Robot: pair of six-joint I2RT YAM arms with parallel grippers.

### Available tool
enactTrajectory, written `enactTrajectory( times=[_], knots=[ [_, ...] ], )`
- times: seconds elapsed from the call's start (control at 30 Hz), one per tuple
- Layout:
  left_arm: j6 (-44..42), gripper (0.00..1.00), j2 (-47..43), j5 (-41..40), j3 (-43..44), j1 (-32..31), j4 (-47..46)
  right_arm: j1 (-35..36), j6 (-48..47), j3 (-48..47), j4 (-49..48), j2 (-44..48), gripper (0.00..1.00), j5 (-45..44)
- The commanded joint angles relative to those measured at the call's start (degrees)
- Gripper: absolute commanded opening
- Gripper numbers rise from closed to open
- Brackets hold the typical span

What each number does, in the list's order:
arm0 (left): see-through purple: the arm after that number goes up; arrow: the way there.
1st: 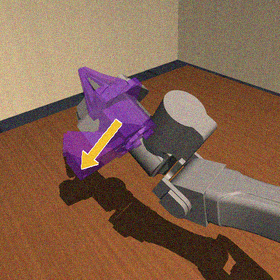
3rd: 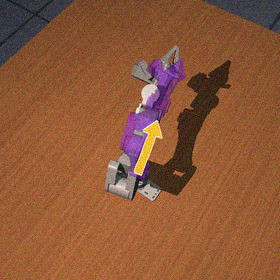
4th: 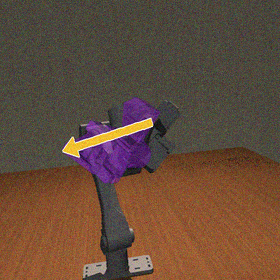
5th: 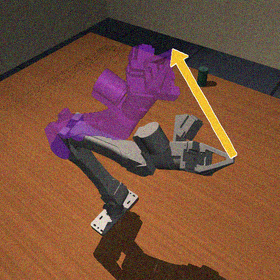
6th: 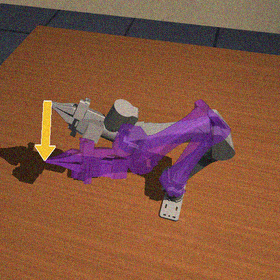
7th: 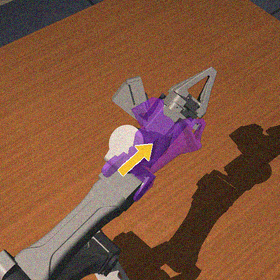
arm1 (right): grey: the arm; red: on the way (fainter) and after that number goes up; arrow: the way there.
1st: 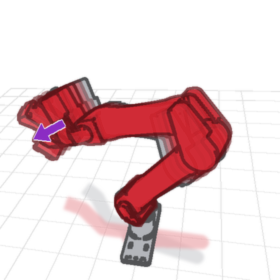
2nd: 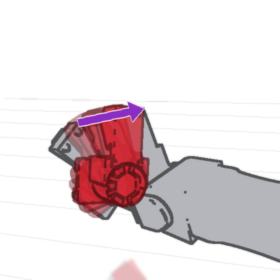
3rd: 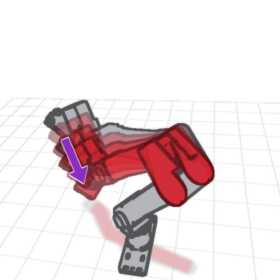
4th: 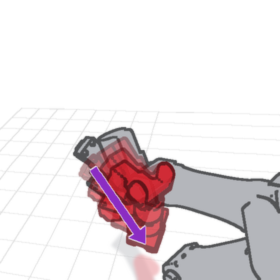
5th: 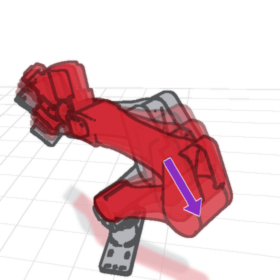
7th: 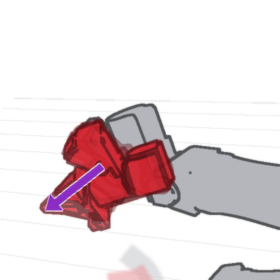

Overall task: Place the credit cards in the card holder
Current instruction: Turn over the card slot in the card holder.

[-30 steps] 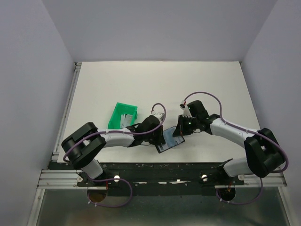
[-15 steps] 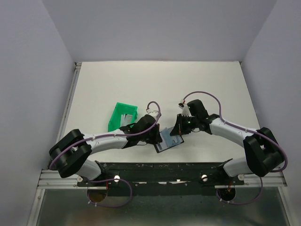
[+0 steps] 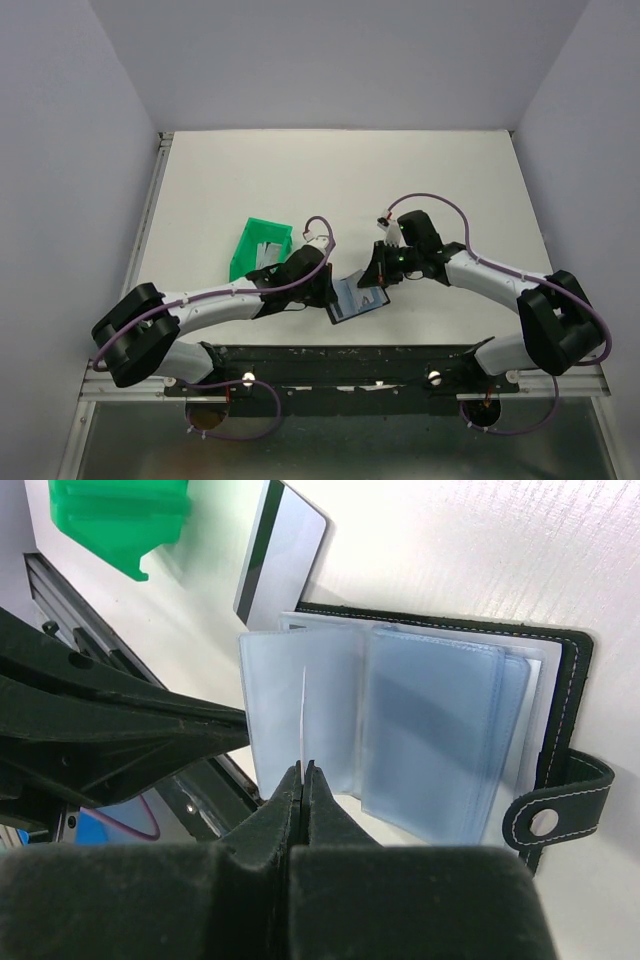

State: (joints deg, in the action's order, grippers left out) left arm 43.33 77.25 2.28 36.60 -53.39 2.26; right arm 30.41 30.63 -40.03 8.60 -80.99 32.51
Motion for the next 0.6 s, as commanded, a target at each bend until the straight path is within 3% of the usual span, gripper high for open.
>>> enactTrajectory(
  times=[0.0,0.57],
  knots=[
    [0.00,0.00,-0.97,-1.76,-0.56,-0.05,1.17,0.52,0.31,0.30,-0.34,-0.31,0.01,0.71],
    [-0.44,0.00,1.85,-0.35,1.28,-0.05,-0.42,0.61,-0.66,1.80,5.55,9.61,0.01,-7.46]
  ],
)
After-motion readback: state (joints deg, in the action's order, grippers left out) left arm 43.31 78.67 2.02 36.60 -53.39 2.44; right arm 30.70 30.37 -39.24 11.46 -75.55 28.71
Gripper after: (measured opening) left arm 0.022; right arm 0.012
